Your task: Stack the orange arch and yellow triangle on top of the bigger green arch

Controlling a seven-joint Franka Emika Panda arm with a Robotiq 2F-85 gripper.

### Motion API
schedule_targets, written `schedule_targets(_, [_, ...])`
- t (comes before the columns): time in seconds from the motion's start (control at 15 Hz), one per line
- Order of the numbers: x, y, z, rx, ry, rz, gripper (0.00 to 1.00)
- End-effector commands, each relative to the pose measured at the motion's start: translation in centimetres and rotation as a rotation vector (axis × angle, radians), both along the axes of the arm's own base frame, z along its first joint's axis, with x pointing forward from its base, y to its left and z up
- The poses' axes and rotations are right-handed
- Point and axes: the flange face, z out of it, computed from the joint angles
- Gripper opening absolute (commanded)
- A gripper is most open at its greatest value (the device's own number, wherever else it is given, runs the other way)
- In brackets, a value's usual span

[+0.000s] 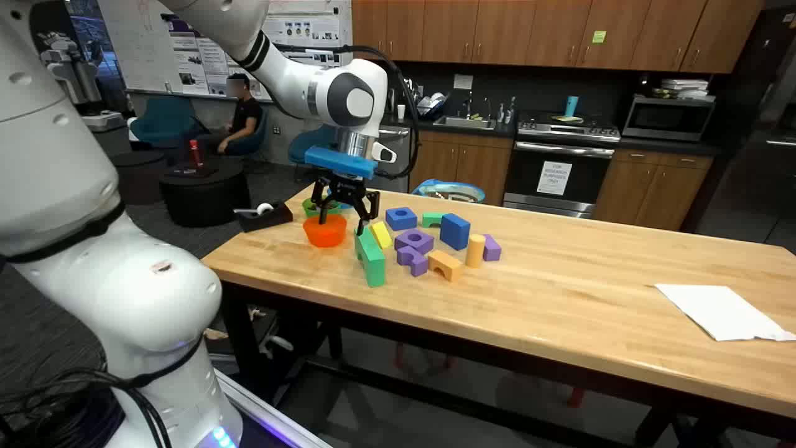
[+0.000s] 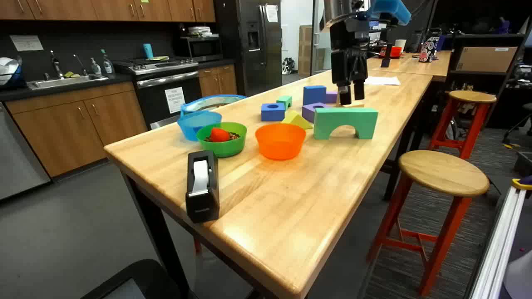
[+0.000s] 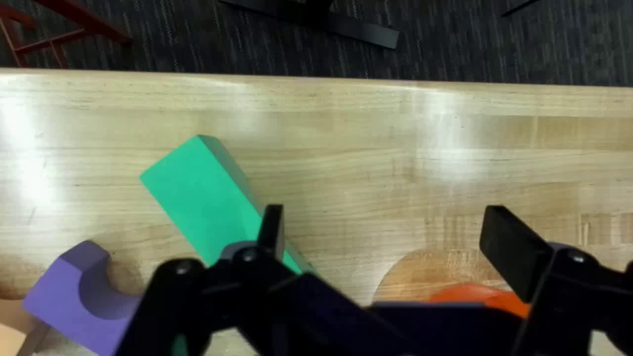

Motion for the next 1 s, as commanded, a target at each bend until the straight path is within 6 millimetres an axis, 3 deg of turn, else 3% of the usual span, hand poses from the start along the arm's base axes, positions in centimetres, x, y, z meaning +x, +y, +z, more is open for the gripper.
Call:
schedule_targets(0.0, [0.03,0.01,0.05,0.000,0.000,0.000,1.00])
schedule_targets(0.93, [-0.10,0.06,0.22,-0.011,-0.010,0.015,1.00])
